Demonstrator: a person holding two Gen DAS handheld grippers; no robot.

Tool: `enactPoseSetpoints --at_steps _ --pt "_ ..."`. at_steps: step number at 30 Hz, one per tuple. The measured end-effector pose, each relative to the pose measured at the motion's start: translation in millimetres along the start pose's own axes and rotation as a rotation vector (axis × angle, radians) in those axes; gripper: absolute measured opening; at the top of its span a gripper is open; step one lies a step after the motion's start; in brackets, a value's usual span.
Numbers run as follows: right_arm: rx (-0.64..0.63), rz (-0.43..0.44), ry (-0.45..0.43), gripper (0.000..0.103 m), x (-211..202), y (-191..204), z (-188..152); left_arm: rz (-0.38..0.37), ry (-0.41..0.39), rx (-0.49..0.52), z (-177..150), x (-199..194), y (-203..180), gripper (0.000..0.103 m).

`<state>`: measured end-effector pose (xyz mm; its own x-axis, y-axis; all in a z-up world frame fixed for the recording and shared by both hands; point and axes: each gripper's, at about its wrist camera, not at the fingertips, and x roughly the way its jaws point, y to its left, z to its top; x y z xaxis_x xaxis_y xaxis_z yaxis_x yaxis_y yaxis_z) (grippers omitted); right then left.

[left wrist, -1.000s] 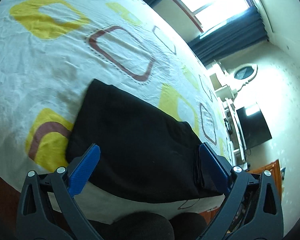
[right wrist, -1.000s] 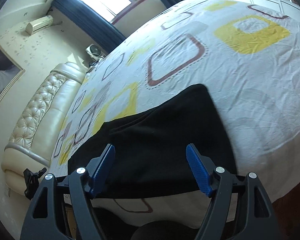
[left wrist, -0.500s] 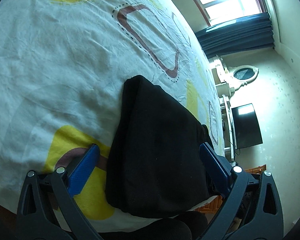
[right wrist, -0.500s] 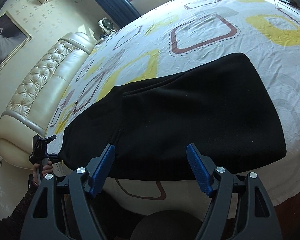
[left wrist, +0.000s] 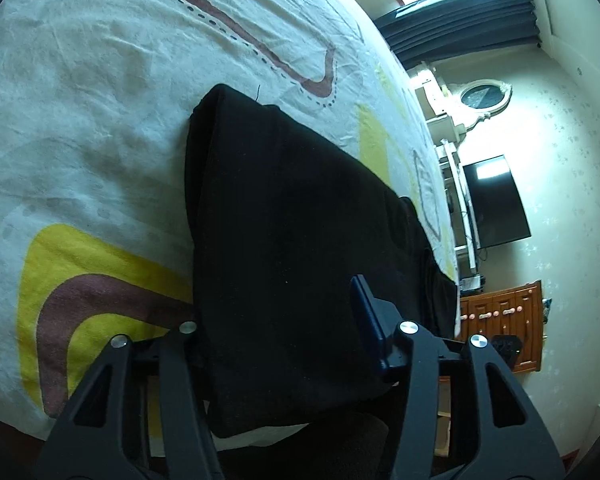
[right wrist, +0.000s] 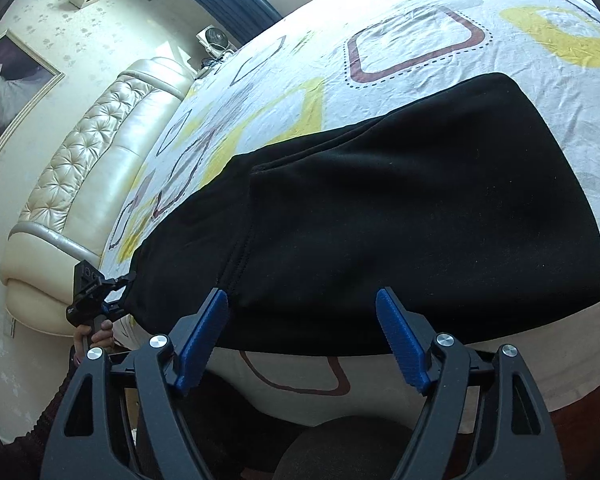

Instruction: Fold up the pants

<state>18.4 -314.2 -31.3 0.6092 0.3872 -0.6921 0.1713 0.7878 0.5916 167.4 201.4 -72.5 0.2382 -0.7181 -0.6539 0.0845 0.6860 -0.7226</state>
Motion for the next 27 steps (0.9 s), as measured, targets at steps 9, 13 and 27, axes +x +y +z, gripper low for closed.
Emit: enactPoseSetpoints --at_steps 9,13,27 --pt "0.011 0.003 -0.01 0.076 -0.7 0.2 -1.0 0.007 -0.028 -0.057 1.9 -12.3 -8.8 0.015" --pt "0.017 -0.001 -0.021 0.076 -3.3 0.0 -1.2 -0.036 -0.071 -0.069 7.2 -27.6 -39.4 0.014" --pt "0.064 -0.005 -0.116 0.076 -33.1 -5.7 6.8 -0.063 -0.015 0.316 -5.3 12.6 -276.4 0.014"
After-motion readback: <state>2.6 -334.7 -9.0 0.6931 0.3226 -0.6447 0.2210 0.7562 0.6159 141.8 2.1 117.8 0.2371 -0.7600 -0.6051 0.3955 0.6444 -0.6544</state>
